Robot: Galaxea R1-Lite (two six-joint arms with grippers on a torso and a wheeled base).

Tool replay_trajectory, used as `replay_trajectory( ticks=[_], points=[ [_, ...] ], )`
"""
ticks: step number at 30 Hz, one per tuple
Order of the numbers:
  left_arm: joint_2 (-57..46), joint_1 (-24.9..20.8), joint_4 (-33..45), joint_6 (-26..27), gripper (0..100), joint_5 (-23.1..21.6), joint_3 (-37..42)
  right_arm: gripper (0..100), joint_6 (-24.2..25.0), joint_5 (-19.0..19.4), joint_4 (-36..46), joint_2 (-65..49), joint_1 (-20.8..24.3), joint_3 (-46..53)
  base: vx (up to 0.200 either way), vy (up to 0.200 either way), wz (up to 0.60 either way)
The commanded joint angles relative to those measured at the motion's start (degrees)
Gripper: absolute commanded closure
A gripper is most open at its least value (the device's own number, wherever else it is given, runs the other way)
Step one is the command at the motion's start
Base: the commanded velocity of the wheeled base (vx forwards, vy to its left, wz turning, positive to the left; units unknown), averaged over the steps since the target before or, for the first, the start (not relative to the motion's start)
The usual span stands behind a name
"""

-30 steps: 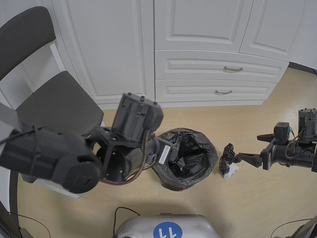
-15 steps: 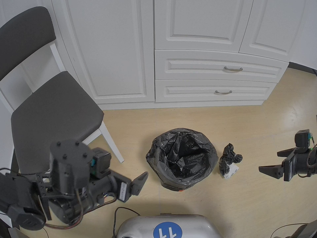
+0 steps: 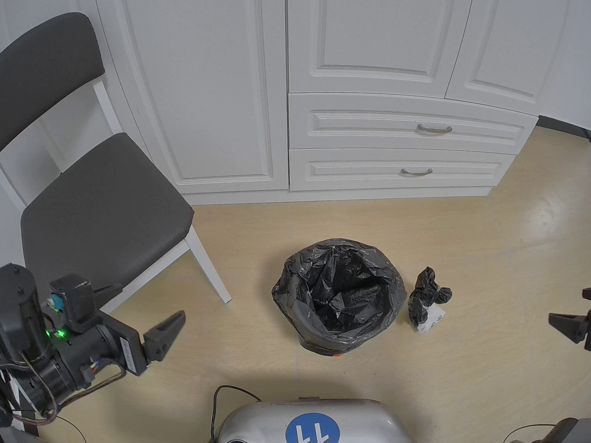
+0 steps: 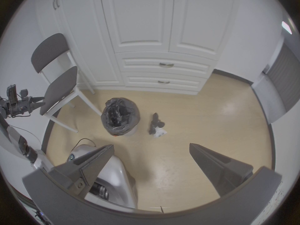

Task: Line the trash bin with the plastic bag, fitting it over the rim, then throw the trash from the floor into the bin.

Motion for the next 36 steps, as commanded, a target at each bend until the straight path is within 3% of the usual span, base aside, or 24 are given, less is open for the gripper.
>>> replay_trajectory(
  ticks=[1,8,18,28,30,35,36],
  points=[
    [-5.4,3.3,2.7,0.2,0,0.2,-2.7,0,-0.2,-2.1,2.7,-6.2,-0.7,-3.8,0.000,0.000,0.00],
    [-7.0,4.1,9.5,0.2,0,0.1,-6.6,0,0.3,-2.3,3.4,1.3,-2.2,-4.2,0.000,0.000,0.00],
    [-7.2,4.3,10.5,0.8,0,0.3,-7.1,0,5.1,0.4,1.4,10.0,-1.5,-7.0,0.000,0.000,0.00],
    [-9.6,6.8,13.0,4.8,0,2.3,-8.4,0,11.1,10.5,1.5,18.0,-3.8,-10.3,0.000,0.000,0.00],
    [-10.5,8.0,13.0,6.7,0,2.3,-8.4,0,11.1,12.4,1.2,20.2,-6.2,-10.5,0.000,0.000,0.00],
    [-13.2,11.7,12.8,11.2,0,2.3,-8.4,0,10.4,22.2,-0.7,30.0,-14.9,-11.8,0.000,0.000,0.00],
    [-13.4,11.9,12.8,11.5,0,2.3,-8.4,0,10.4,22.7,-1.0,30.6,-15.3,-11.8,0.000,0.000,0.00]
  ],
)
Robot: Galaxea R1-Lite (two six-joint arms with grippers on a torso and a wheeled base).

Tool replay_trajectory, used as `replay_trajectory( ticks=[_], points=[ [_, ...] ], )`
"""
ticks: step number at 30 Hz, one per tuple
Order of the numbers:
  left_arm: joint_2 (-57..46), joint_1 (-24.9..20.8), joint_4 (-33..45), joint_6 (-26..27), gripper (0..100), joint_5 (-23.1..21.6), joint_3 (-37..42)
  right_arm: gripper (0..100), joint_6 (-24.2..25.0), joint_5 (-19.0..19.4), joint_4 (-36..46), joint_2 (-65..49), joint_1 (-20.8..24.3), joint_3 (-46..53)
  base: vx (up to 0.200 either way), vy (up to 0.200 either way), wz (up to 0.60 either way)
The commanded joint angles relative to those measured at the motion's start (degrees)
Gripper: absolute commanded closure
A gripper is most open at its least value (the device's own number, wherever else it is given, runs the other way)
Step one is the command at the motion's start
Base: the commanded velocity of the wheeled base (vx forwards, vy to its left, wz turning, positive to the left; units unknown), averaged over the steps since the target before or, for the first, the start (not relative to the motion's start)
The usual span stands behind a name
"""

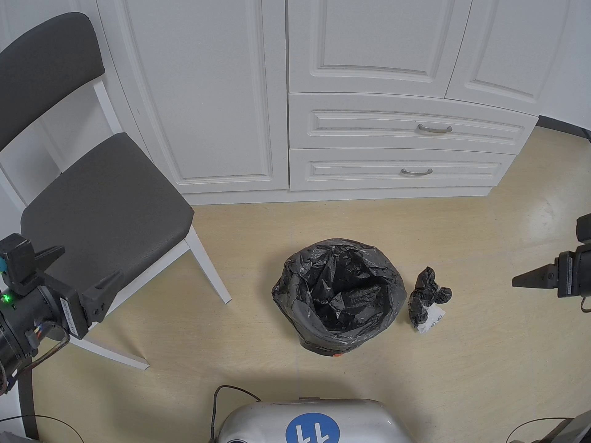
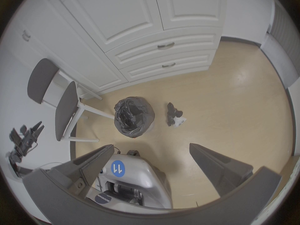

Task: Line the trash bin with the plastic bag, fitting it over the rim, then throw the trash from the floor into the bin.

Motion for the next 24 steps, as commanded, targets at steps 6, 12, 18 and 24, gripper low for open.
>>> replay_trajectory(
  ticks=[6,12,18,24],
  points=[
    [-5.2,4.7,-0.4,5.0,0,0.1,-0.4,0,-2.6,7.9,-9.2,20.5,-10.7,-1.7,0.000,0.000,0.00],
    [-7.0,5.2,-0.2,7.0,0,0.0,-1.3,0,-7.7,7.5,-14.9,37.8,-9.9,-11.5,0.000,0.000,0.00],
    [-6.6,5.2,0.0,7.0,0,0.1,-1.2,0,-7.4,5.9,-15.0,57.6,-9.6,-26.9,0.000,0.000,0.00],
    [-6.1,5.2,0.0,7.0,0,0.1,-0.8,0,-7.3,2.1,-14.8,67.8,-8.0,-38.5,0.000,0.000,0.00]
  ],
)
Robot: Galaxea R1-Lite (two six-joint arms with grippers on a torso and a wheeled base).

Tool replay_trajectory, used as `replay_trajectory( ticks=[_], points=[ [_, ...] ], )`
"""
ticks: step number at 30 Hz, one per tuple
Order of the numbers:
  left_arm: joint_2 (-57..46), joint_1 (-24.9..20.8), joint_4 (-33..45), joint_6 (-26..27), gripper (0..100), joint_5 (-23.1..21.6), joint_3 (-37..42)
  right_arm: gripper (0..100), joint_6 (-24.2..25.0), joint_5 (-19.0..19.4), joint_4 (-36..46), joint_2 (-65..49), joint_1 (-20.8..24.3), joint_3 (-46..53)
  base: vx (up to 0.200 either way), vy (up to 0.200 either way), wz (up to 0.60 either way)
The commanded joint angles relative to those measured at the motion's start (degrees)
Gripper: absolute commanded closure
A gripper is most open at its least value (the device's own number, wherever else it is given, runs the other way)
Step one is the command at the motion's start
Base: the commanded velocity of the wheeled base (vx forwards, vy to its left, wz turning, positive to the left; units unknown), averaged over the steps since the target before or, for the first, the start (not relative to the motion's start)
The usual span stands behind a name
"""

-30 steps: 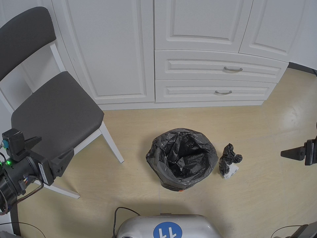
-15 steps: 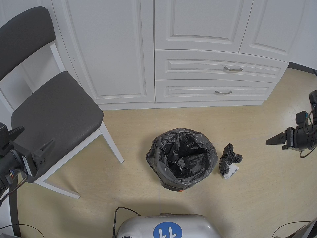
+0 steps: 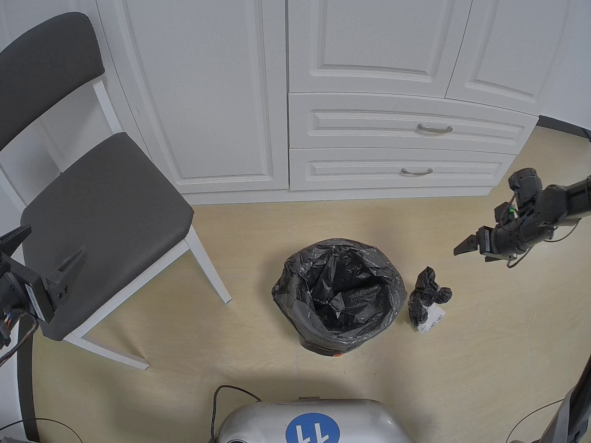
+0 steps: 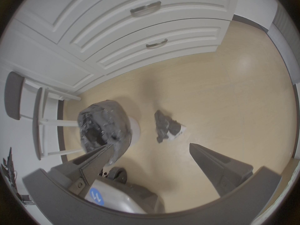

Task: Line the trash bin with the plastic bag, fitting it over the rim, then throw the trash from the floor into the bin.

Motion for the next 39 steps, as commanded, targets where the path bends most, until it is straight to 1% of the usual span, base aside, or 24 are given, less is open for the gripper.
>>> replay_trajectory(
  ticks=[1,4,12,14,16,17,18,19,20,27,32,36,38,39],
  points=[
    [0.4,0.1,0.0,0.3,0,0.1,0.4,0,-0.4,-3.7,-0.7,20.4,1.8,-15.7,0.000,0.000,0.00],
    [1.2,0.1,0.0,0.3,0,0.0,0.7,0,0.3,-4.4,-0.6,22.7,3.4,-17.1,0.000,0.000,0.00],
    [1.6,0.0,-0.4,1.5,0,-0.3,2.4,0,1.5,-4.8,-0.7,30.2,5.5,-21.3,0.000,0.000,0.00],
    [1.6,0.1,-0.5,1.5,0,-0.3,2.4,0,1.4,-6.2,-0.7,32.2,5.9,-22.4,0.000,0.000,0.00],
    [1.5,0.1,-0.5,1.5,0,-0.3,2.4,0,1.4,-9.0,-0.7,33.5,6.0,-23.4,0.000,0.000,0.00],
    [1.5,0.1,-0.5,1.5,0,-0.3,2.4,0,1.4,-9.0,-0.7,33.5,6.0,-23.4,0.000,0.000,0.00],
    [1.4,0.1,-0.5,1.5,0,-0.3,2.4,0,1.3,-11.9,-0.8,34.6,6.2,-24.3,0.000,0.000,0.00],
    [1.4,0.1,-0.5,1.5,0,-0.3,2.4,0,1.3,-12.0,-0.8,34.7,6.2,-24.4,0.000,0.000,0.00],
    [1.5,0.1,-0.5,1.5,0,-0.3,2.4,0,1.2,-13.2,-0.7,34.9,6.2,-24.8,0.000,0.000,0.00],
    [1.6,0.1,-0.4,1.5,0,-0.3,2.4,0,1.4,-13.5,-1.0,36.9,6.2,-27.4,0.000,0.000,0.00],
    [1.5,0.1,-0.5,1.5,0,-0.4,2.5,0,1.4,-13.6,-0.3,41.7,6.2,-33.9,0.000,0.000,0.00],
    [1.6,0.0,-0.4,1.6,0,-0.5,2.7,0,1.2,-13.7,3.6,44.4,6.2,-38.5,0.000,0.000,0.00],
    [1.6,0.0,-0.3,1.6,0,-0.5,2.7,0,1.2,-13.7,4.8,44.6,6.2,-38.5,0.000,0.000,0.00],
    [1.9,-0.1,-0.4,1.6,0,-0.5,3.1,0,1.0,-13.8,7.0,45.3,6.2,-38.5,0.000,0.000,0.00]
  ],
)
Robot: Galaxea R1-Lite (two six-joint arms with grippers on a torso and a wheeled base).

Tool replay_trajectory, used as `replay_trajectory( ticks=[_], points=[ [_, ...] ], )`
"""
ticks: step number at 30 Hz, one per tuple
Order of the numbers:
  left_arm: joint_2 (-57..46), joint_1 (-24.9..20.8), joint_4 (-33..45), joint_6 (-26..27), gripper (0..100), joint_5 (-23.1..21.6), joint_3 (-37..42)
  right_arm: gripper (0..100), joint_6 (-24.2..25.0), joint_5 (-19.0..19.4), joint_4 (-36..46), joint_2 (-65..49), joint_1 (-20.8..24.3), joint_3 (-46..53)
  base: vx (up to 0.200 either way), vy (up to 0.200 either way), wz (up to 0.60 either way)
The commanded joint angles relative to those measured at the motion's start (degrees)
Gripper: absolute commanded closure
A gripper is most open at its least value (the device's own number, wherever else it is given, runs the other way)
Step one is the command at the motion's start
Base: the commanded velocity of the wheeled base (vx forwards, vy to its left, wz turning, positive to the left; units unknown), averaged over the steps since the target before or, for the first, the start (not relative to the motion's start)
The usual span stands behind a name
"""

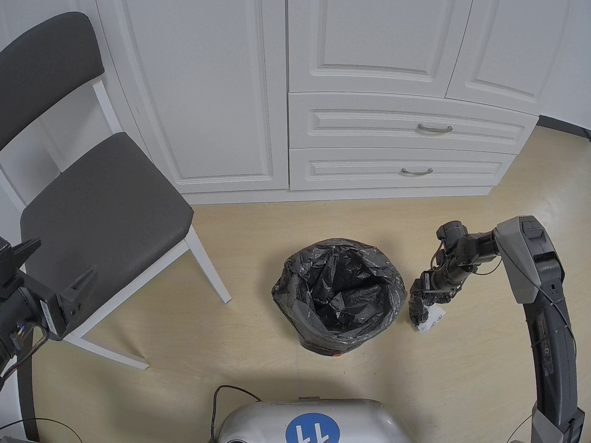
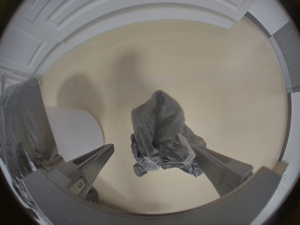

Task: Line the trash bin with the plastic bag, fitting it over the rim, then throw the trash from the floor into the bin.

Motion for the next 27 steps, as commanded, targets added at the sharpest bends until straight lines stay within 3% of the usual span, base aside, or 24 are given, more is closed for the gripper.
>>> replay_trajectory(
  ticks=[1,16,27],
  points=[
    [0.5,-0.2,0.0,0.0,0,-0.1,0.5,0,-0.2,-0.1,3.1,3.6,0.0,-2.3,0.000,0.000,0.00],
    [1.9,-0.1,-0.4,0.0,0,-0.1,1.2,0,-3.3,-4.2,3.2,8.1,0.5,-2.3,0.000,0.000,0.00],
    [1.5,-0.2,-0.6,0.1,0,0.0,1.3,0,-3.0,-4.2,3.3,8.6,0.3,-2.3,0.000,0.000,0.00]
  ],
)
